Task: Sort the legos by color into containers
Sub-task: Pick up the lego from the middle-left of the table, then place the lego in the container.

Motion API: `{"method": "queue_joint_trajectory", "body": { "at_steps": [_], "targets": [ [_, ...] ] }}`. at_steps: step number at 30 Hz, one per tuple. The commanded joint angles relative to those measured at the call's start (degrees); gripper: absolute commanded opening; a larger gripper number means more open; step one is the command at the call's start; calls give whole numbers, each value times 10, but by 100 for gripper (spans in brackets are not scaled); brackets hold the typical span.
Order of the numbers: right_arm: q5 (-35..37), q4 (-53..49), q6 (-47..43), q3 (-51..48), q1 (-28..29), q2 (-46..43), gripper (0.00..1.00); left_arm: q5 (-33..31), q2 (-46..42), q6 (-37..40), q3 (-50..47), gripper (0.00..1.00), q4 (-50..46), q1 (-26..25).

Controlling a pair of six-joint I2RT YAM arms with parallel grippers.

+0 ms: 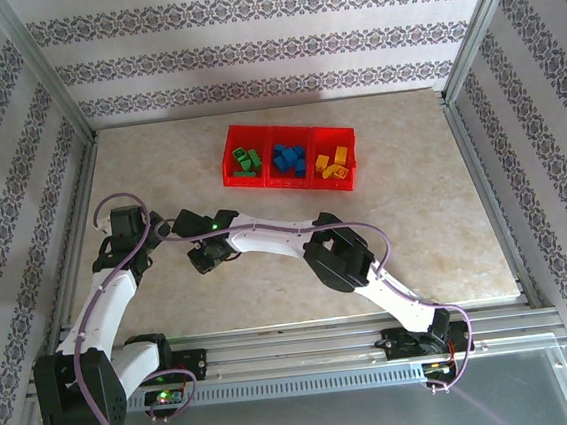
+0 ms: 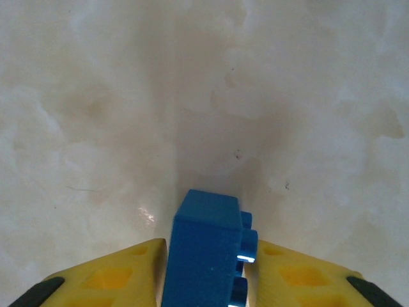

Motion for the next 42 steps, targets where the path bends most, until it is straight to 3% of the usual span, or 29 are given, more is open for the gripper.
{"method": "queue_joint_trajectory", "body": {
  "at_steps": [1, 12, 24, 32, 42],
  "targets": [
    [0, -14, -5, 18, 0, 5, 32, 2, -4, 3, -6, 100, -5, 11],
    [40, 25, -6, -84, -30, -108, 27, 13, -5, 16, 2, 100, -10, 11],
    [116, 46, -24, -205, -151, -247, 27, 50, -30, 24, 1, 100, 3, 12],
    [125, 65, -29, -209, -227, -231, 27, 76, -24, 27, 0, 100, 16, 12],
    [100, 60, -33, -162, -280, -174, 27, 85, -18, 32, 2, 100, 19, 12]
  ]
}}
